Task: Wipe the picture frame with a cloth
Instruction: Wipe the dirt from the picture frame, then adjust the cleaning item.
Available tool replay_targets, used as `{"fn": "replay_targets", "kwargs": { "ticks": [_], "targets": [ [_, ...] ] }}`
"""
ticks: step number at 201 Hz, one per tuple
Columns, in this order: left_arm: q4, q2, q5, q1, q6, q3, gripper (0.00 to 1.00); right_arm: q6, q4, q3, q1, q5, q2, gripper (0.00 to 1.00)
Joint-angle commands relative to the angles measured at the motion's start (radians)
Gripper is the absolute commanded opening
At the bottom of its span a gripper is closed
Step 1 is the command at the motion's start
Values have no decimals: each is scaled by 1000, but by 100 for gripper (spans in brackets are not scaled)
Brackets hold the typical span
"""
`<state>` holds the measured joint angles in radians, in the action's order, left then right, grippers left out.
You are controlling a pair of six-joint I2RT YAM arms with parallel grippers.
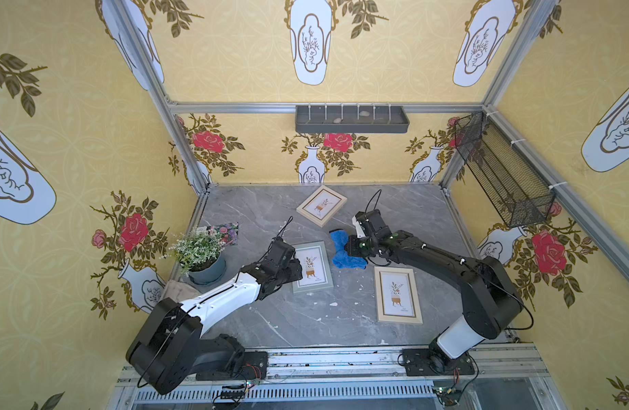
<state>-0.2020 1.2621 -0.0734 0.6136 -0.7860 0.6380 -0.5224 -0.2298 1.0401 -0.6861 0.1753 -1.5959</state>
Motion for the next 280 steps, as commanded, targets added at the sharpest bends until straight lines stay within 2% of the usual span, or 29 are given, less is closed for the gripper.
{"fn": "replay_targets", "kwargs": {
  "ticks": [1, 51, 80, 133, 183, 201, 280],
  "targets": [
    [38, -86, -19, -2, 41, -48, 70, 36, 118, -27, -28, 34, 42, 5],
    [387, -365, 164, 4, 143, -220, 88, 45, 255, -73, -117, 43, 79, 6],
    [493, -420, 270, 5, 168, -252, 92, 44, 323, -89, -148, 52, 83, 6],
    [568, -364, 374, 5, 150, -244, 85, 64, 431, -118, -190, 91, 89, 7],
    [618, -350, 395, 1, 116, -246, 76, 109, 499, -155, -236, 109, 118, 8],
    [630, -351, 410, -6, 107, -245, 70, 133, 526, -173, -254, 108, 134, 9],
    [638, -315, 449, -25, 62, -231, 65, 200, 577, -197, -320, 71, 162, 10]
  ]
}}
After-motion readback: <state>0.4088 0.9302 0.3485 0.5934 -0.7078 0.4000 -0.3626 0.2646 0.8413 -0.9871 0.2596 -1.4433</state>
